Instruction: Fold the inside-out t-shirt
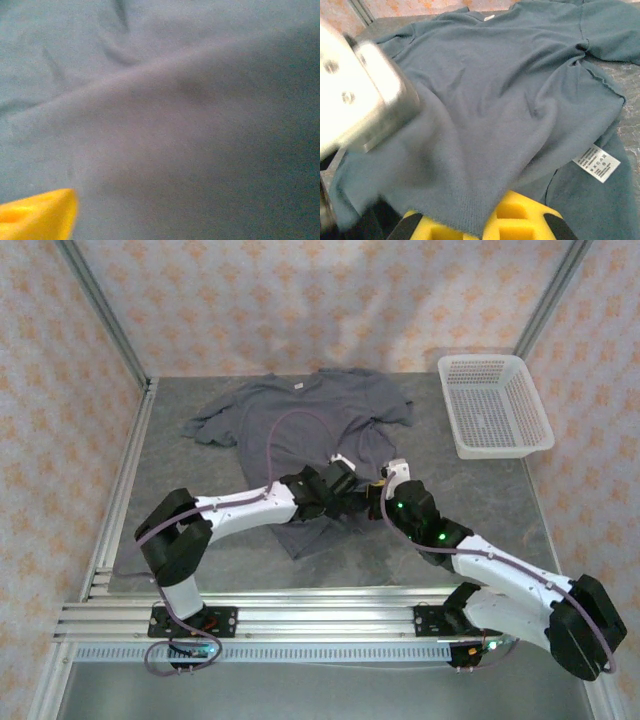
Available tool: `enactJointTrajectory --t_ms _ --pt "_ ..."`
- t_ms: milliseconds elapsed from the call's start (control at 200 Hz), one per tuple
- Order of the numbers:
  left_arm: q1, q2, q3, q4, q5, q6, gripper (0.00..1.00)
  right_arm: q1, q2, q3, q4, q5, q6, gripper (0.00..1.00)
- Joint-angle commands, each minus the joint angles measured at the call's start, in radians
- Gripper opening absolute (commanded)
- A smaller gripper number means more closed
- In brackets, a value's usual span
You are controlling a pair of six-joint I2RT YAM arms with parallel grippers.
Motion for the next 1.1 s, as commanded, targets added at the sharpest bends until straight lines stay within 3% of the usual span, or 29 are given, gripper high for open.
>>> enactJointTrajectory --t_ms 0,40,80,190,265,365,450,540,610,716,801,861,936,1096 --pt "0.029 -0.115 -0.018 0.063 0.062 -0.051 0.0 0.004 -0.011 0.007 -0.035 0.066 0.009 0.16" --pt "0.033 -0.166 -0.017 0.065 0.188 -0.042 0.0 0.004 -0.02 0.014 -0.059 0.09 0.008 0.31" --pt "0.04 -0.201 -0.002 0.041 0.291 -0.05 0.0 0.005 -0.037 0.016 -0.073 0.076 0.007 0.39" --pt "0.056 -0.186 0.104 -0.155 0.402 -0.056 0.0 0.055 -0.093 -0.088 0.072 -0.038 0.043 0.43" --pt "0.056 -0.177 0.113 -0.202 0.401 -0.05 0.0 0.179 -0.089 -0.154 0.187 0.022 0.009 0.43" --pt "0.059 -0.182 0.109 -0.212 0.415 -0.055 0.0 0.274 -0.022 -0.151 0.277 0.078 0.0 0.34" --pt "0.06 -0.193 0.111 -0.211 0.448 -0.064 0.0 0.278 0.091 -0.143 0.399 0.079 -0.025 0.17" --pt "0.066 -0.215 0.113 -0.201 0.5 -0.069 0.0 0.276 0.299 -0.132 0.582 0.135 -0.156 0.01" --pt "0.075 -0.227 0.125 -0.212 0.536 -0.065 0.0 0.242 0.487 -0.104 0.73 0.162 -0.252 0.0" --pt "0.091 -0.246 0.16 -0.259 0.583 -0.065 0.0 0.17 0.693 -0.021 0.88 0.09 -0.329 0.0" --pt "0.105 -0.261 0.187 -0.295 0.633 -0.058 0.0 0.118 0.802 0.041 0.983 0.146 -0.427 0.0" --pt "0.111 -0.267 0.207 -0.34 0.628 -0.042 0.0 0.059 0.813 0.061 1.026 0.141 -0.443 0.0" --pt "0.115 -0.277 0.228 -0.384 0.62 -0.028 0.0 -0.018 0.774 0.099 0.952 0.076 -0.451 0.0" --pt "0.117 -0.288 0.312 -0.379 0.798 -0.048 0.0 -0.111 0.725 0.165 0.849 0.034 -0.36 0.0"
